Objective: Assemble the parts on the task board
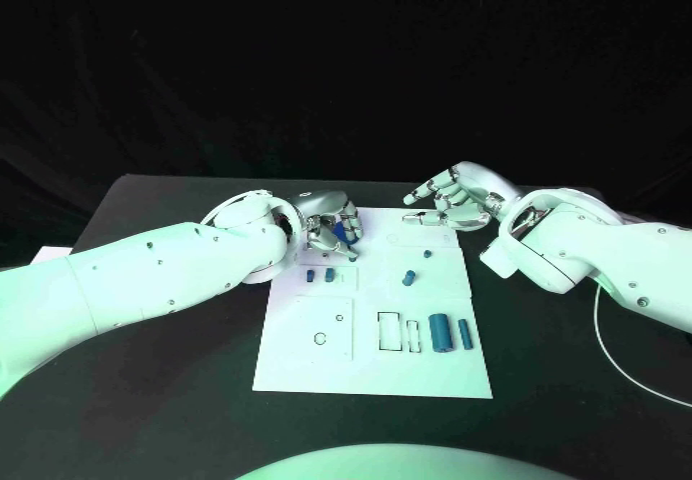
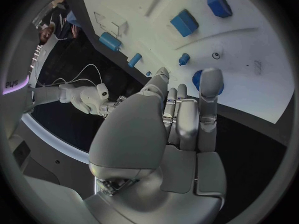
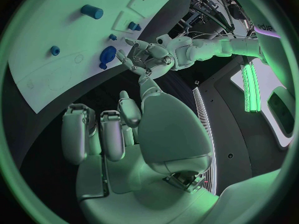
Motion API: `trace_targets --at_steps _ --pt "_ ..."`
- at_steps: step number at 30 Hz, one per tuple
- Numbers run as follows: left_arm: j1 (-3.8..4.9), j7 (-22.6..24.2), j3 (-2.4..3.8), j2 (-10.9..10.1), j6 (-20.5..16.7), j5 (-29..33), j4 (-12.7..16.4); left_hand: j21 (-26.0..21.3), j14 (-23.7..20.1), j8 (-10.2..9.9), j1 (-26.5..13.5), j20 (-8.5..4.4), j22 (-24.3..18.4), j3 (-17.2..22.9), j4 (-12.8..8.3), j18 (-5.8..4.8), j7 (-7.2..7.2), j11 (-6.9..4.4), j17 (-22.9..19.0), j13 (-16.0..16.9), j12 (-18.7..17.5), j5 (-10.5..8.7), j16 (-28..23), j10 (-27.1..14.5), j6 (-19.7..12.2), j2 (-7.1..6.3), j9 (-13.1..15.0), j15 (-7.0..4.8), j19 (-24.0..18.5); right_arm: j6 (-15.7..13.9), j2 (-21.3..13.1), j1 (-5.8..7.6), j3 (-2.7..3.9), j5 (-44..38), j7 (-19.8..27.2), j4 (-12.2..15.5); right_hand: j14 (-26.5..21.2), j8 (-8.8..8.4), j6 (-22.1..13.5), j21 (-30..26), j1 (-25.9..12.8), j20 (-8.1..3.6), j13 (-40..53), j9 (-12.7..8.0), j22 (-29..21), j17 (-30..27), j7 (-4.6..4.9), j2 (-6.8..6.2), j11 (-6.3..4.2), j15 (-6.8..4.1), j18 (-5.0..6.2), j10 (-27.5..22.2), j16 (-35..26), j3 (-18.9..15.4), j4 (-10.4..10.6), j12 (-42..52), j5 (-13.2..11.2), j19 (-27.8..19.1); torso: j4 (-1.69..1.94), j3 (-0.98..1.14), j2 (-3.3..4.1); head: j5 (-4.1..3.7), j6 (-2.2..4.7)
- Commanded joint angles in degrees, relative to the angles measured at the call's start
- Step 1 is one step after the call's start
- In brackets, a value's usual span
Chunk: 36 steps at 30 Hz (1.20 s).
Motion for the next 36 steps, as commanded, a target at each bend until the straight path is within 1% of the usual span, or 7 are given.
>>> trace_targets --at_steps 1,4,11,24,32,33,36 --pt "-0.24 0.02 -0.07 0.66 1.79 -8.79 -0.55 5.94 2.02 -1.06 -0.59 -0.2 5.24 0.68 0.03 -1.01 -0.13 -0.13 2.84 -1.14 -0.93 0.2 2.78 1.43 1.33 -0.06 -0.71 -0.24 1.73 0.38 0.05 -0.04 0.0 -0.15 0.45 0.11 4.19 -0.15 0.1 -0.35 -0.11 -0.02 0.01 0.03 -0.06 7.2 -0.02 0.58 -0.11 -0.28 0.69 -0.24 -0.24 -0.32 -0.13 0.06 0.33 -0.44 -0.04 -0.03 0.04 -0.12 0.02" --pt "-0.48 -1.35 -0.12 1.23 2.86 -10.55 -1.03 9.07 2.57 -2.45 -1.03 -0.41 8.07 1.29 -0.05 -1.44 -0.33 -0.25 3.37 -2.42 -2.44 0.23 3.67 2.58 2.41 -0.24 -1.43 -0.42 2.54 -0.07 0.03 -0.05 0.0 -0.15 0.51 0.13 4.19 -0.15 0.11 -0.37 -0.07 -0.02 0.01 0.03 -0.09 7.17 -0.03 0.68 -0.11 -0.29 0.7 -0.23 -0.26 -0.31 -0.13 0.08 0.41 -0.45 -0.05 0.01 0.01 -0.16 -0.01" --pt "-0.72 -3.06 -0.16 2.21 4.15 -11.96 -1.51 13.79 2.61 -3.59 -1.32 -0.7 12.31 2.58 -0.08 -2.26 -0.36 -0.52 1.25 -3.62 -4.17 0.25 2.78 4.69 4.56 -0.04 -1.99 -0.71 3.72 -0.91 -0.06 -0.05 0.0 -0.16 0.64 0.14 4.16 -0.17 0.09 -0.43 0.02 -0.03 -0.16 0.03 -0.18 7.06 -0.02 0.91 -0.12 -0.29 0.72 -0.35 -0.35 -0.26 -0.13 -0.15 0.52 -0.49 -0.04 -0.01 0.01 -0.33 0.01" --pt "-0.98 -4.27 -0.16 3.93 5.54 -12.82 -2.52 14.72 2.77 -5.31 -0.33 -0.79 13.38 7.16 -0.87 -2.37 -0.36 -0.57 0.56 -5.24 -7.39 0.32 2.94 7.1 6.87 0.82 -2.76 -0.87 3.68 -0.89 0.02 -0.05 0.0 -0.16 0.6 0.19 4.15 -0.17 0.08 -0.48 0.05 -0.03 -0.29 0.03 -0.28 6.98 -0.03 0.96 -0.12 -0.29 0.74 -0.44 -0.4 -0.25 -0.14 -0.33 0.55 -0.53 -0.02 -0.01 -0.02 -0.53 -0.24" --pt "-1.09 -5.62 -0.17 4.55 8.31 -13.49 -3.21 14.91 2.74 -6.17 -0.66 -0.8 13.71 9.53 -1.49 -2.38 -0.37 -0.6 0.23 -5.8 -8.79 0.3 3.05 8.14 7.69 0.2 -3.1 -0.83 3.56 -0.65 0.06 -0.05 0.0 -0.16 0.6 0.18 4.15 -0.17 0.08 -0.48 0.05 -0.03 -0.29 0.03 -0.28 6.98 -0.03 0.96 -0.12 -0.29 0.74 -0.44 -0.4 -0.25 -0.14 -0.33 0.55 -0.53 0.03 0.02 -0.05 -0.55 -0.43" --pt "-1.1 -5.77 -0.17 4.59 8.55 -13.53 -3.25 14.94 2.71 -6.74 -1.29 -0.78 13.84 10.82 -1.81 -2.36 -0.32 -0.55 0.03 -6.03 -9.64 0.24 3.12 8.6 8.08 -0.36 -3.32 -0.79 3.47 -0.62 0.06 -0.05 0.0 -0.16 0.6 0.18 4.15 -0.17 0.08 -0.48 0.06 -0.03 -0.29 0.03 -0.28 6.98 -0.03 0.97 -0.12 -0.29 0.74 -0.44 -0.4 -0.25 -0.15 -0.32 0.55 -0.53 0.03 0.01 -0.05 -0.53 -0.46" --pt "-1.15 -6.16 -0.17 4.66 9.03 -13.59 -3.32 14.91 2.69 -6.92 -1.57 -0.77 13.85 11.15 -1.88 -2.35 -0.29 -0.5 -0.07 -6.09 -9.93 0.23 3.13 8.63 8.17 -0.57 -3.38 -0.76 3.44 -0.57 0.07 -0.05 0.0 -0.16 0.61 0.16 4.16 -0.17 0.1 -0.47 0.11 -0.03 -0.26 0.03 -0.24 7.02 -0.03 1.03 -0.13 -0.3 0.73 -0.42 -0.39 -0.25 -0.17 -0.27 0.59 -0.51 0.02 0.02 -0.08 -0.53 -0.51"
